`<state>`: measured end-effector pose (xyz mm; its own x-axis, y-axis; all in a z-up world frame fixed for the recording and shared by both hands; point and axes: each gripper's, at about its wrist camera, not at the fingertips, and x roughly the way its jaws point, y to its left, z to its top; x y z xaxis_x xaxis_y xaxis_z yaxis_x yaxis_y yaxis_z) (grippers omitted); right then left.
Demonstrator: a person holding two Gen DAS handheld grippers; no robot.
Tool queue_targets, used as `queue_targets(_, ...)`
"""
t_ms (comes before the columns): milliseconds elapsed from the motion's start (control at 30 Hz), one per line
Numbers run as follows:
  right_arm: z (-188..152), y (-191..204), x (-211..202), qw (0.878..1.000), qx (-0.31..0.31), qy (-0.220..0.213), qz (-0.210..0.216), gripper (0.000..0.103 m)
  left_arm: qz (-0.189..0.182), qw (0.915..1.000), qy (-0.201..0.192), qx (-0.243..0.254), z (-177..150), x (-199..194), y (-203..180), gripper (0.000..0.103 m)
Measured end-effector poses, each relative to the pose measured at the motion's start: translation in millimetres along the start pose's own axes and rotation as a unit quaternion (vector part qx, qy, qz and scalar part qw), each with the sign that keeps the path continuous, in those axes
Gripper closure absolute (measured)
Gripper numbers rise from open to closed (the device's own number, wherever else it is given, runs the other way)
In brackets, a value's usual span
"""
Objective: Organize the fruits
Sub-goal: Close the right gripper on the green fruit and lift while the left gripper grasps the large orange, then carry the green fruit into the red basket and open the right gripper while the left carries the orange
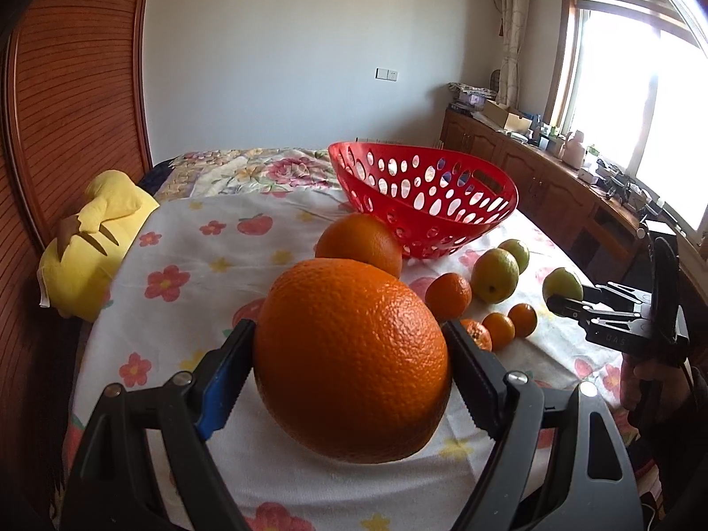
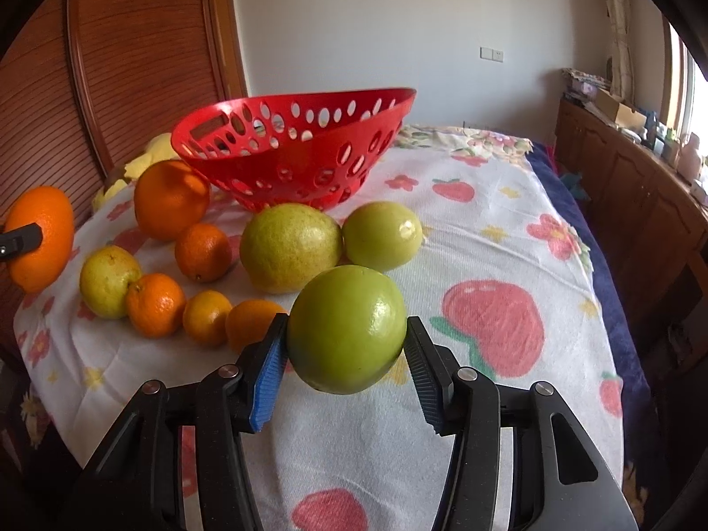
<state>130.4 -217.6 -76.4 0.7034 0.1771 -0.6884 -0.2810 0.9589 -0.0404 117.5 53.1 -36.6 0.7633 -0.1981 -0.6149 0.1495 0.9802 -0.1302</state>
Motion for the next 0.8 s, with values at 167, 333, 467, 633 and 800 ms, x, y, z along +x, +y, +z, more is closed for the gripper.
queue_targets(167,19.8,0.7,-18.0,1.000,-0.007,-0.021,0.003,0.050,-0.008,0.9999,-0.011,0.004,13.2,-1.3,-6.7,0.020)
queue_targets(333,45.9,4.5,-27.9,0.999,-0.017,-0.039,0.008,0.050,-0.016,0.9995,-0.025,0.012,29.9,-6.3,-12.7,0.020)
queue_targets(467,70.2,13.7,-24.3,0.998,-0.037,-0.047,0.013,0.050,-0.014,0.9991,-0.032,0.023,42.8,-6.7,-16.4,0.019)
queue_targets(633,97.5,23.9,-7.4,0.997,-0.060,-0.052,0.023,0.050,-0.017,0.9986,-0.036,0.036,60.9,1.4,-20.0,0.020)
queue_targets(800,117.0,32.7,20.5,0.996,-0.071,-0.038,0.036,0.050,-0.027,0.9981,-0.040,0.037,75.5,10.8,-21.9,0.020)
